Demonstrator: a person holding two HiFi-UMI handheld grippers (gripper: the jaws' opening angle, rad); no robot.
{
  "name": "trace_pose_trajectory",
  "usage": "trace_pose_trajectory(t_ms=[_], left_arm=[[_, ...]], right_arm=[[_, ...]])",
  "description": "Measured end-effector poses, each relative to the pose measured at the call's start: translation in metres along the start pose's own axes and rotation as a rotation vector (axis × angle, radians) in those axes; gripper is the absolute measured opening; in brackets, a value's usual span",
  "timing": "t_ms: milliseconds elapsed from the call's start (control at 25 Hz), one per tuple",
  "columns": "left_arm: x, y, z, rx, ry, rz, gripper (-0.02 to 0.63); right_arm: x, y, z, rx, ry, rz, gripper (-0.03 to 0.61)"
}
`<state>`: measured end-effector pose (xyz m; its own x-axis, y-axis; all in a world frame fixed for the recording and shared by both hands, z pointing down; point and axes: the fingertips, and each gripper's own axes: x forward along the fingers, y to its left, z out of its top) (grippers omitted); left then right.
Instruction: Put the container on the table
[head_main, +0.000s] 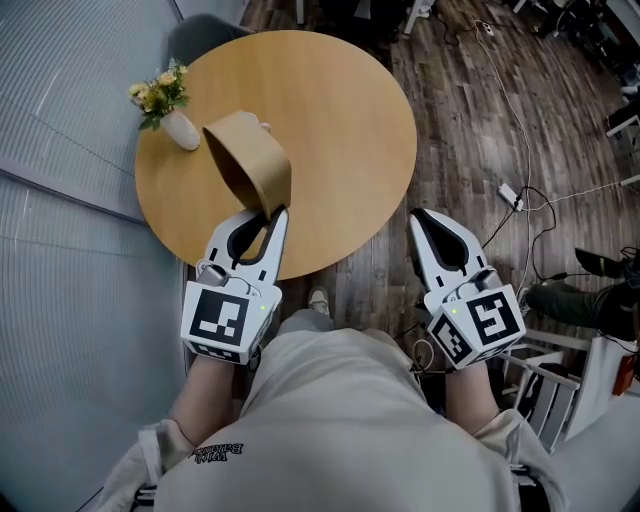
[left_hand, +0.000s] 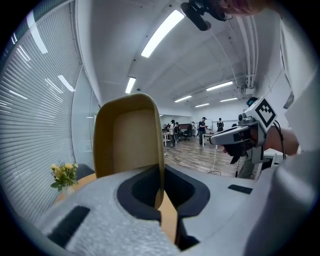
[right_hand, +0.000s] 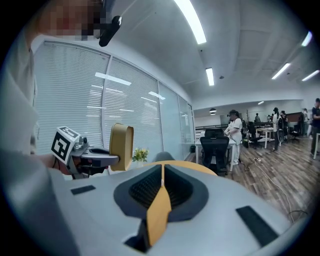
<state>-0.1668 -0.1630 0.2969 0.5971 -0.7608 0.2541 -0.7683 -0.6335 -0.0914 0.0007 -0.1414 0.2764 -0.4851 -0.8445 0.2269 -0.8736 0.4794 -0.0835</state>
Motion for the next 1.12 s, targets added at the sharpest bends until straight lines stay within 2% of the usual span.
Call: trace_pose_trajectory(t_ms=[360, 600, 920, 1120], left_arm=[[0.008, 0.021, -0.008, 0.004, 0.004, -0.027, 0.028], [0.008, 0.025, -0.009, 0.037, 0.022, -0.024, 0.028], [0.012, 0.025, -0.015, 0.023, 0.044, -0.015, 0.028], [0.015, 0.008, -0.017, 0.014, 0.06, -0.008, 0.028]], right_arm=[[0.012, -0.006, -0.001, 0.005, 0.015, -0.067, 0.037], [0.015, -0.019, -0.005, 0.025, 0.033, -0.101, 0.037], [0.022, -0.024, -0.012, 0.056, 0.042, -0.078, 0.037], [0.013, -0.033, -0.016, 0.059, 0.043, -0.062, 0.036]])
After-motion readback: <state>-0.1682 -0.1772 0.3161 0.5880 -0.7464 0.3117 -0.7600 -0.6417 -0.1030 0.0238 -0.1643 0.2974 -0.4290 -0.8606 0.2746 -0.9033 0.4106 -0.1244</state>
